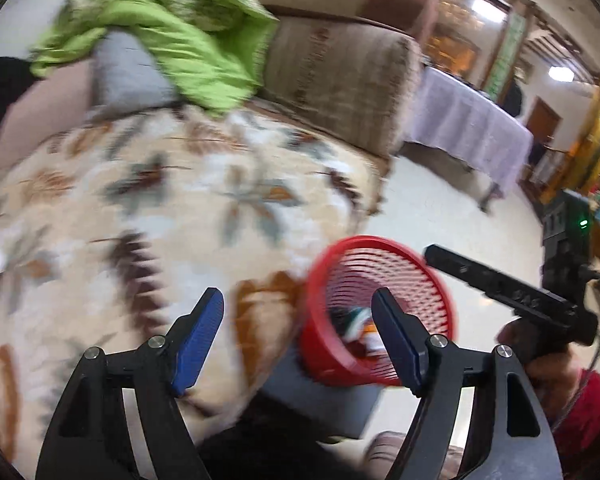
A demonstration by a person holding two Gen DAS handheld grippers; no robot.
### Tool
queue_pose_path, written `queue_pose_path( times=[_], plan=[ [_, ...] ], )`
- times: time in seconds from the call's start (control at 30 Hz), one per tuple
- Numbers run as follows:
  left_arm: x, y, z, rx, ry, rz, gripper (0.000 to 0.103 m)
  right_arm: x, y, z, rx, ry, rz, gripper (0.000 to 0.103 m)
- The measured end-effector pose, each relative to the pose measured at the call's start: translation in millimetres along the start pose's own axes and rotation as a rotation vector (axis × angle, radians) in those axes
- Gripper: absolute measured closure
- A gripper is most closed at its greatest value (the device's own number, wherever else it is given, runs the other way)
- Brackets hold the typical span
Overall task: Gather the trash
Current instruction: 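Move both open grippers back over the trash on the bed, then grasp the white cloth with the left gripper while the right grasps the white medicine box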
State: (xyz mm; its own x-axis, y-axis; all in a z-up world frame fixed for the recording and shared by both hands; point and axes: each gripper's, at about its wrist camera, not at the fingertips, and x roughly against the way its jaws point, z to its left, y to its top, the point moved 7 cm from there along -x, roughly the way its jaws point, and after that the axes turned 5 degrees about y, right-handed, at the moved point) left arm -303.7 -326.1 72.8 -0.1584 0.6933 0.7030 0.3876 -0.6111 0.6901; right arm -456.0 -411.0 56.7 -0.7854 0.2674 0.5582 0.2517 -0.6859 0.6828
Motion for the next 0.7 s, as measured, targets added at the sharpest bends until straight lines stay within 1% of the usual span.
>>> queue_pose_path(
  times=[0.1,0.17,0.23,0.27,0.33,0.37,0.43,0.47,0.5,0.53,0.57,0.6,0.63,0.67,0.7],
  plan=[
    [24.5,-9.6,56.8,0.080,0.089,-0.018,0.028,-28.8,-4.7,46.2,0.066,0.071,0.052,0.044],
    [37.0,-16.0,93.6,0.142,0.129,-0.026,0.028,-47.0,-9.5,76.2,0.106,0.115,0.090,0.044],
    [50.2,-24.5,133.8,0.204,0.184,-0.043,0.028,-67.4,-15.3,112.1,0.165,0.164,0.131,0.044],
    [58.7,-29.2,157.4,0.237,0.225,-0.054,0.028,-80.5,-18.8,137.4,0.211,0.192,0.151,0.042],
    [73.9,-38.1,201.4,0.297,0.323,-0.078,0.028,-98.4,-26.2,169.5,0.269,0.225,0.178,0.038],
    [82.3,-43.2,224.0,0.332,0.370,-0.095,0.028,-112.4,-31.8,191.7,0.300,0.244,0.207,0.036],
    [100.3,-55.4,271.7,0.409,0.466,-0.138,0.028,-133.9,-42.2,223.2,0.309,0.295,0.267,0.036],
    [109.0,-63.4,296.1,0.436,0.541,-0.153,0.028,-144.9,-46.9,240.5,0.314,0.327,0.296,0.036],
    [118.2,-72.5,318.6,0.455,0.612,-0.169,0.028,-153.4,-50.0,253.8,0.333,0.343,0.307,0.036],
    [124.7,-81.7,337.9,0.467,0.669,-0.177,0.028,-162.7,-52.2,269.0,0.370,0.356,0.310,0.036],
    [127.6,-89.6,352.7,0.481,0.706,-0.168,0.028,-176.1,-55.4,290.3,0.444,0.370,0.304,0.036],
    [129.9,-97.8,368.9,0.509,0.735,-0.145,0.028,-186.6,-57.8,303.1,0.500,0.377,0.310,0.033],
    [131.2,-104.1,384.8,0.554,0.736,-0.126,0.028,-200.5,-61.9,318.1,0.573,0.382,0.325,0.033],
    [134.3,-109.1,397.3,0.601,0.724,-0.132,0.028,-218.5,-65.8,336.1,0.658,0.385,0.340,0.033],
    [137.6,-113.4,408.3,0.642,0.725,-0.136,0.028,-229.7,-68.3,346.7,0.708,0.396,0.354,0.033]
  ],
)
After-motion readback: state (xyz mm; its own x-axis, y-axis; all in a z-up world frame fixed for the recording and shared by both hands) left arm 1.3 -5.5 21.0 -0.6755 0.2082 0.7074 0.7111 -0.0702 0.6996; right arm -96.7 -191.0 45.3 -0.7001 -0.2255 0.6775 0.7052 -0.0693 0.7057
